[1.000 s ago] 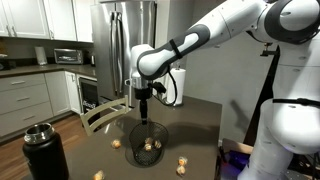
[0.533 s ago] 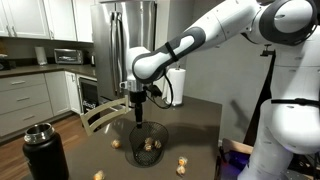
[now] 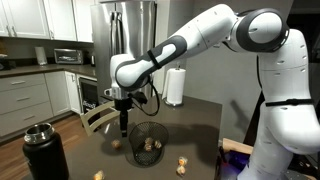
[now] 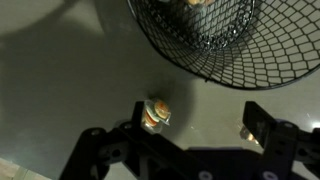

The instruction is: Place one burger inside the black basket

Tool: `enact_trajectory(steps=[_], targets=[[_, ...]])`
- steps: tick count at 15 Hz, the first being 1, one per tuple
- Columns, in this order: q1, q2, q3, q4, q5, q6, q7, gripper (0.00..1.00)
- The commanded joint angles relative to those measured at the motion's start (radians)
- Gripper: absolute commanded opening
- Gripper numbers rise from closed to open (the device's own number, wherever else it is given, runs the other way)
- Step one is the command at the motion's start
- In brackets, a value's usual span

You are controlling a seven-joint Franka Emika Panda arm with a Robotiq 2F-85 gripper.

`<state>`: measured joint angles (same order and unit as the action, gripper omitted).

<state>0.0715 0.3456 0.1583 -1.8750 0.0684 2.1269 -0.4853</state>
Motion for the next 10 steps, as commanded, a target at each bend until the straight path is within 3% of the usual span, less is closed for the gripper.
enact_trajectory(steps=[1,10], targets=[[-0.014,0.064,0.022,0.078,0.048,0.02,-0.014,1.0],[-0.023,0.178,0.033,0.18,0.068,0.016,-0.021,1.0]])
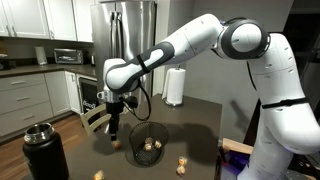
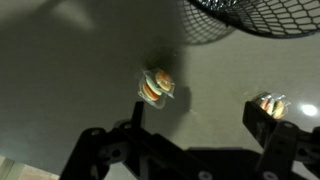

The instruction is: Place one burger inside the black basket

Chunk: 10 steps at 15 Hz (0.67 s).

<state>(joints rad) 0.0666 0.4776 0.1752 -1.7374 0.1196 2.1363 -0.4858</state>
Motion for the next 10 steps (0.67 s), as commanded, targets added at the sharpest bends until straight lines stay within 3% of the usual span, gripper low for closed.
enact_trajectory(steps=[1,10], targets=[[-0.018,0.056,0.015,0.048,0.012,0.007,-0.021,1.0],[-0.017,0.115,0.013,0.085,-0.026,-0.001,-0.048,1.0]])
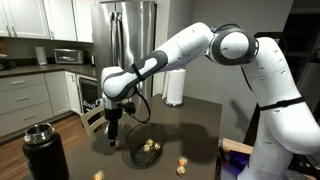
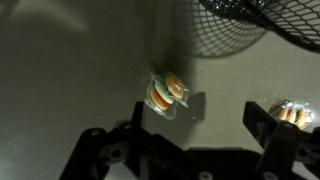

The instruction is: Place one burger inside the black basket

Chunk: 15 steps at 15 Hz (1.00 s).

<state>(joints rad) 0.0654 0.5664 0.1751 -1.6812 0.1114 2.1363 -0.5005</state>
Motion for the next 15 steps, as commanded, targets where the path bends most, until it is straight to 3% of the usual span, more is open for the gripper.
enact_trajectory(steps=[1,15], targets=[[-0.015,0.029,0.012,0.029,-0.024,-0.001,-0.038,1.0],[-0.013,0.061,0.005,0.053,-0.14,0.009,-0.083,1.0]])
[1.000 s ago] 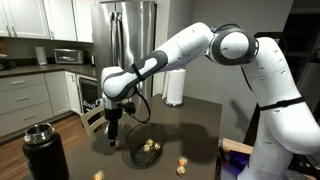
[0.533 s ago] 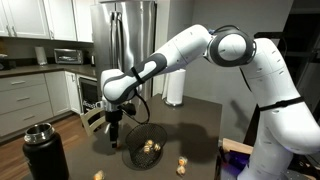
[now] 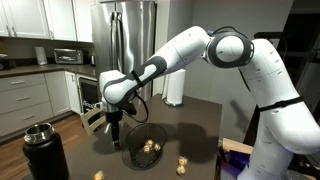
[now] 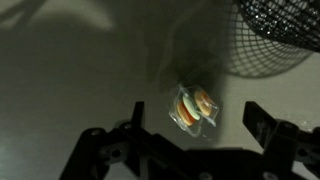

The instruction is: Place one burger inside the black basket

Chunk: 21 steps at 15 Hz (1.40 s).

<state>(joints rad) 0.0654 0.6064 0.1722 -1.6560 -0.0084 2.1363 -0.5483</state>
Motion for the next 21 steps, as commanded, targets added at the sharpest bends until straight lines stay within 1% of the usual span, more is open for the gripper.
enact_trajectory(steps=[1,3,5,6,14,15,16,17,20,21], targets=[[-0.013,0.025,0.008,0.032,-0.022,0.007,-0.037,1.0],[-0.014,0.03,0.007,0.038,-0.022,0.005,-0.04,1.0],[-0.014,0.039,0.007,0.047,-0.021,0.003,-0.046,0.86],[-0.014,0.044,0.007,0.051,-0.022,0.003,-0.049,0.67],[-0.011,0.057,0.003,0.067,-0.03,-0.001,-0.045,0.13],[-0.011,0.055,0.002,0.07,-0.031,-0.004,-0.044,0.1],[-0.008,0.053,0.0,0.073,-0.034,-0.01,-0.038,0.09],[-0.007,0.051,-0.002,0.075,-0.035,-0.018,-0.034,0.11],[-0.001,0.04,-0.008,0.072,-0.046,-0.026,-0.019,0.08],[0.001,0.037,-0.011,0.071,-0.053,-0.025,-0.016,0.09]])
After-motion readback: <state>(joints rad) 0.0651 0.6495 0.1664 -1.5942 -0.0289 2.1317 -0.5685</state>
